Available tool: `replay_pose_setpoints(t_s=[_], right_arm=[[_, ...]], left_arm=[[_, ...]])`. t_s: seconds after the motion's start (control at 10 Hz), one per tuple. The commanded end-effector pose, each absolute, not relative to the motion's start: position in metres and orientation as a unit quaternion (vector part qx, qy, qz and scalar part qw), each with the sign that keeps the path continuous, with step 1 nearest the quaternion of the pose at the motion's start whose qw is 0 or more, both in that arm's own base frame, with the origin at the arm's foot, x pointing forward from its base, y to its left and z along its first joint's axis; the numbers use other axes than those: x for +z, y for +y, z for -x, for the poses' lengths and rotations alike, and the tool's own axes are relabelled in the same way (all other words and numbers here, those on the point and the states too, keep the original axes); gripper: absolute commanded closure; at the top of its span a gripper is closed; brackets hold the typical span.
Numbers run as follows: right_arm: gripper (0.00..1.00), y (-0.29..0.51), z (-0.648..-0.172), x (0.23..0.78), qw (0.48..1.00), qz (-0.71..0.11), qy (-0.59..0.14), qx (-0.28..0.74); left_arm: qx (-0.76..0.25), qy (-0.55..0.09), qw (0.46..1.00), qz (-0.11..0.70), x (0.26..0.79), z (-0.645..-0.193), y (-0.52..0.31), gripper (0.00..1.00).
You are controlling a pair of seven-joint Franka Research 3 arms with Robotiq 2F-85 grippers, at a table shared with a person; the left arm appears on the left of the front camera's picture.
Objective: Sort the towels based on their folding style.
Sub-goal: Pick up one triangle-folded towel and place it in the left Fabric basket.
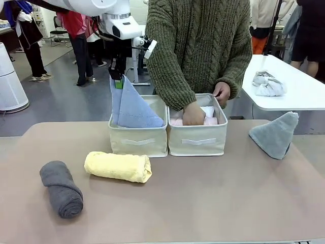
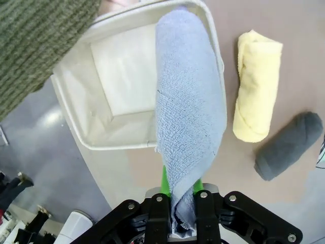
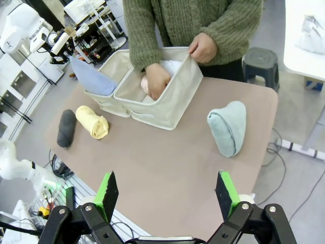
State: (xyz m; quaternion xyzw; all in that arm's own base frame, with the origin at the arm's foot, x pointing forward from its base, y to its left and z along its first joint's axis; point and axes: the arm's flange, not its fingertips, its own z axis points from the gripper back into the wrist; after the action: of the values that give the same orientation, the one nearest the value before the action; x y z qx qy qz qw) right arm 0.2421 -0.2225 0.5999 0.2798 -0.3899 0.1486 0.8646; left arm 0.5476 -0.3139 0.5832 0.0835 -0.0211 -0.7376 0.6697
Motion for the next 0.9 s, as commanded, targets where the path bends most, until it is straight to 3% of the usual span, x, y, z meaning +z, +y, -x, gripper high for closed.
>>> replay_pose_setpoints(t_s=[0.0,0.8], right_arm=[[0.0,-0.222,-0.244,0.599,0.859,-0.284,-0.398,0.152],[0.0,-0.222,-0.244,0.599,0.859,-0.284,-0.398,0.152]], left_arm=[[-0.728,-0.021,0.679,-0.089,0.565,-0.552,-0.317,0.84],[-0.743,0.049,0.666,-0.051,0.471,-0.551,-0.324,0.84]])
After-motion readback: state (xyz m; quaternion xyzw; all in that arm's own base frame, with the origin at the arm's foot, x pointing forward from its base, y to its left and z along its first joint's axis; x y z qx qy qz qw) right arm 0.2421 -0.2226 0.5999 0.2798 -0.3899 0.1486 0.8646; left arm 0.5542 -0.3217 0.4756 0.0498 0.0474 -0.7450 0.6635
